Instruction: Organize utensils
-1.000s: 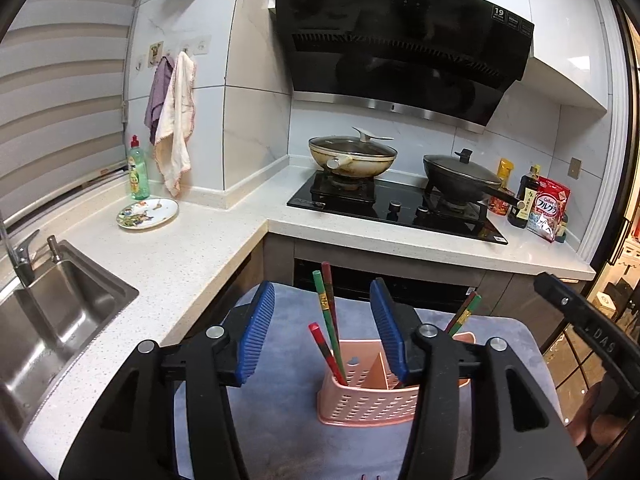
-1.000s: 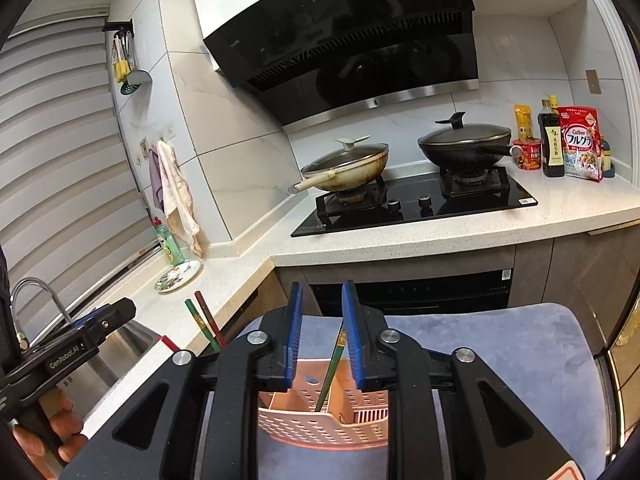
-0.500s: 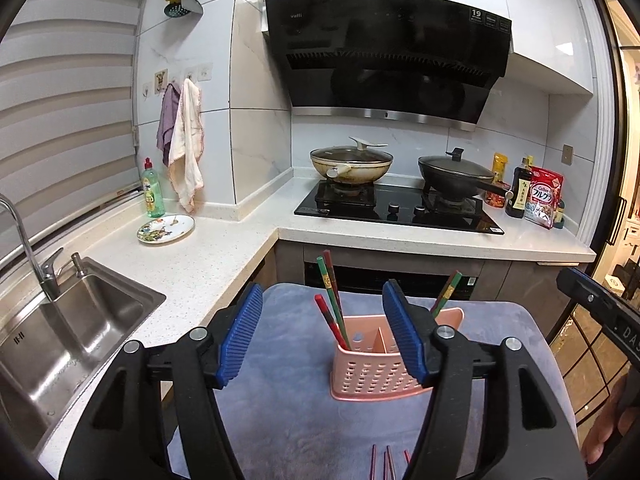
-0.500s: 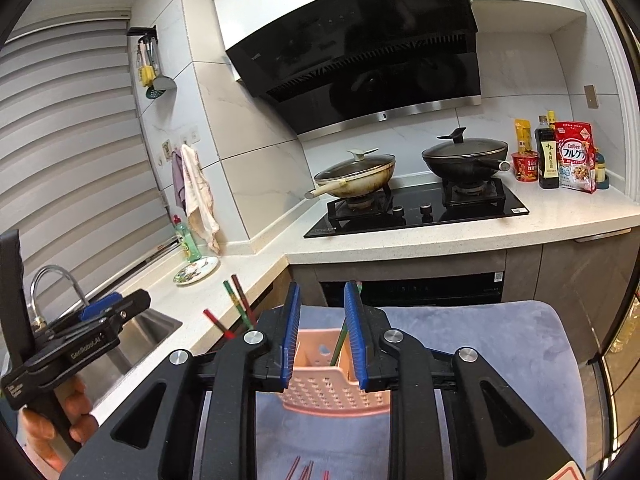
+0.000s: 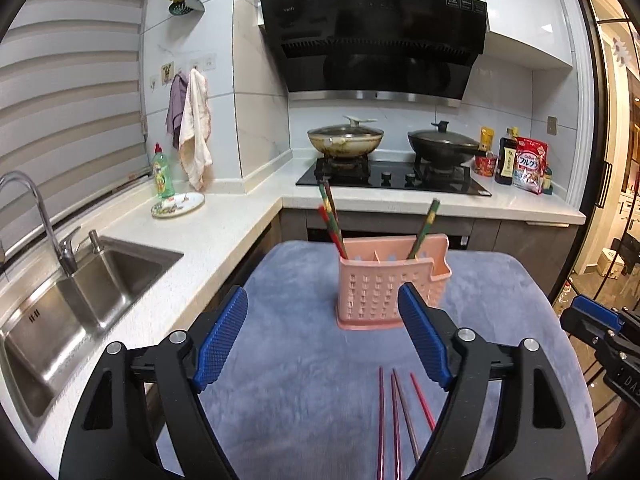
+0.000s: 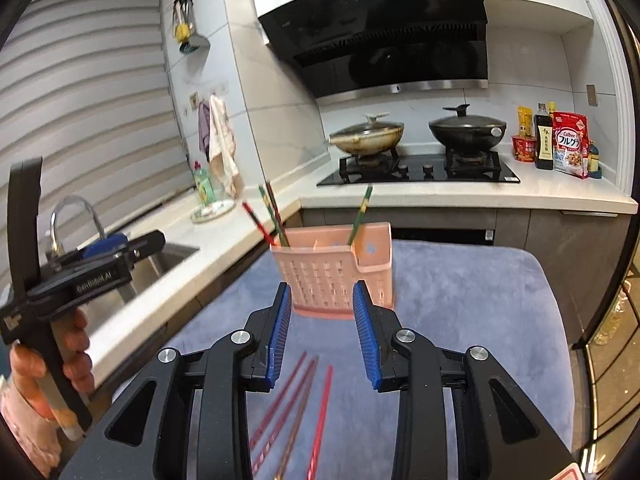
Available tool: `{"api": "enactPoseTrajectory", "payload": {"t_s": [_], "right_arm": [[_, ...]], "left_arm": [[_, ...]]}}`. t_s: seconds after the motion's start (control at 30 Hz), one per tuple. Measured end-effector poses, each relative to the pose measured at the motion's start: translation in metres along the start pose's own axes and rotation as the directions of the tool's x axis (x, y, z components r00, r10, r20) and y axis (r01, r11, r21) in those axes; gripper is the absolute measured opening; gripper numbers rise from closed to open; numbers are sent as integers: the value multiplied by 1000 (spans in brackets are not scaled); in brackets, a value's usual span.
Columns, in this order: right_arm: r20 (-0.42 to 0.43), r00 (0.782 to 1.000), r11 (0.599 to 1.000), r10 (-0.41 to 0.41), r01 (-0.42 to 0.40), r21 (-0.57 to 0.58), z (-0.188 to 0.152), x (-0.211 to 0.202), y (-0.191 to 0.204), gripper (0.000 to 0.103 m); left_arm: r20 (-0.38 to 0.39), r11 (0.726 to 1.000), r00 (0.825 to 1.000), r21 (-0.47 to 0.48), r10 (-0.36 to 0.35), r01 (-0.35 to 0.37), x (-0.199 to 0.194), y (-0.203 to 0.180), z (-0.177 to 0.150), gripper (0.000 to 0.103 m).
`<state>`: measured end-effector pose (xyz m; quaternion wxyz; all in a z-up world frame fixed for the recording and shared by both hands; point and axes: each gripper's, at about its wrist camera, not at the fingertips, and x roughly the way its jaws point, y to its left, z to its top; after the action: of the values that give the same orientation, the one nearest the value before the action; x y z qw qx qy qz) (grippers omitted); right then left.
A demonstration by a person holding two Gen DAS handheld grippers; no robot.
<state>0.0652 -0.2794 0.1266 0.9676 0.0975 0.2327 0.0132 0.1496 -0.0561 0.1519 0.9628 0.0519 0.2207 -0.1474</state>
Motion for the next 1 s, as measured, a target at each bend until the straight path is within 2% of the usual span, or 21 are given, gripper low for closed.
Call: {"api": "enactPoseTrajectory", "payload": {"t_s": [0.23,0.53,0.73,1.0], "right_arm": [[-114,994,1000,-6,3,-24,-70,-5,16,32],[-241,969,996,-54,35,-85,-153,11,45,31],[-293,953,997,-70,57,-52,-178,22,41,31],[-341,937,997,-71,72,-11,-195,37,32,29]], "left_arm": [[-86,1000,996,-1,-3,3,-15,5,-64,74],[-215,999,976,-37,-20,12,-13,10,-129,74],[-276,998,961,-59,-30,14,-7,11,-157,74],[-327,998,944,-59,-42,24,4,5,-179,74]]}}
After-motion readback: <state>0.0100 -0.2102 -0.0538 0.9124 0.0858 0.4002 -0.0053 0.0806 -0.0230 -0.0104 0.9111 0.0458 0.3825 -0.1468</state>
